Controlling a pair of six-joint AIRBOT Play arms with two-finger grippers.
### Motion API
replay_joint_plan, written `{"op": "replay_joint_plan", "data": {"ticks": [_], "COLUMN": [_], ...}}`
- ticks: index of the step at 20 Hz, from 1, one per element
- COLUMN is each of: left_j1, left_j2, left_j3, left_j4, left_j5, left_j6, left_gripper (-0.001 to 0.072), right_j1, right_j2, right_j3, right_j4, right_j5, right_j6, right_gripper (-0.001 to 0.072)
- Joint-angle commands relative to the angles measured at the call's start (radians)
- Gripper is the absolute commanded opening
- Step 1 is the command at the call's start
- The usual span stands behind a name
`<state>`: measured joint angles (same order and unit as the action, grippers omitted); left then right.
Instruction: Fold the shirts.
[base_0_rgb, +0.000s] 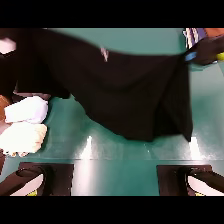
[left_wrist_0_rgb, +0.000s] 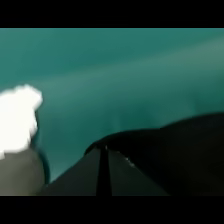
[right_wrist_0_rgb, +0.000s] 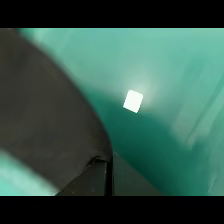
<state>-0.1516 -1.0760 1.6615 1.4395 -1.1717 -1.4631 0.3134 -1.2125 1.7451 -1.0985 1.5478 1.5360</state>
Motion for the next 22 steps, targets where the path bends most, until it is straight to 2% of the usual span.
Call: {"op": "replay_joint_plan", "data": {"ticks": [1, 4, 5, 6, 7, 8, 10, 12, 15, 18, 22], "left_j1": [0.001, 0.001, 0.001, 0.001, 0.001, 0.001, 0.001, 0.001, -0.01, -0.071, -0.238], "left_j2": [-0.18, -0.339, -0.374, -0.398, -0.405, -0.4, -0.373, -0.31, -0.202, -0.105, -0.078], "left_j3": [-0.191, -0.211, -0.211, -0.211, -0.211, -0.209, -0.184, -0.198, -0.347, -0.599, -0.859], "left_j4": [0.024, 0.024, 0.021, 0.022, 0.027, 0.027, 0.032, 0.019, -0.127, -0.281, -0.492], "left_j5": [0.055, 0.144, 0.156, 0.16, 0.159, 0.153, 0.089, 0.019, -0.021, 0.068, 0.246], "left_j6": [0.001, -0.005, -0.006, -0.016, -0.032, -0.032, -0.033, -0.081, -0.085, -0.109, -0.135], "left_gripper": [0.0026, 0.0028, 0.0141, 0.0423, 0.0507, 0.0502, 0.0502, 0.0501, 0.0501, 0.0501, 0.0501], "right_j1": [0.084, 0.08, 0.065, 0.055, 0.039, 0.025, -0.009, -0.042, -0.094, -0.132, -0.14], "right_j2": [-0.143, -0.276, -0.316, -0.351, -0.384, -0.409, -0.422, -0.38, -0.246, -0.121, -0.018], "right_j3": [-0.174, -0.225, -0.212, -0.19, -0.156, -0.117, -0.055, -0.052, -0.165, -0.292, -0.413], "right_j4": [-0.004, 0.0, 0.008, 0.007, 0.008, 0.007, 0.006, -0.002, -0.002, 0.007, 0.007], "right_j5": [-0.097, -0.223, -0.23, -0.226, -0.208, -0.177, -0.092, -0.027, -0.043, -0.105, -0.179], "right_j6": [-0.002, -0.019, -0.019, -0.019, -0.019, -0.019, -0.02, -0.045, -0.045, -0.045, -0.044], "right_gripper": [0.0012, 0.0012, 0.0017, 0.0172, 0.0438, 0.0461, 0.0453, 0.0451, 0.0451, 0.0451, 0.0451]}}
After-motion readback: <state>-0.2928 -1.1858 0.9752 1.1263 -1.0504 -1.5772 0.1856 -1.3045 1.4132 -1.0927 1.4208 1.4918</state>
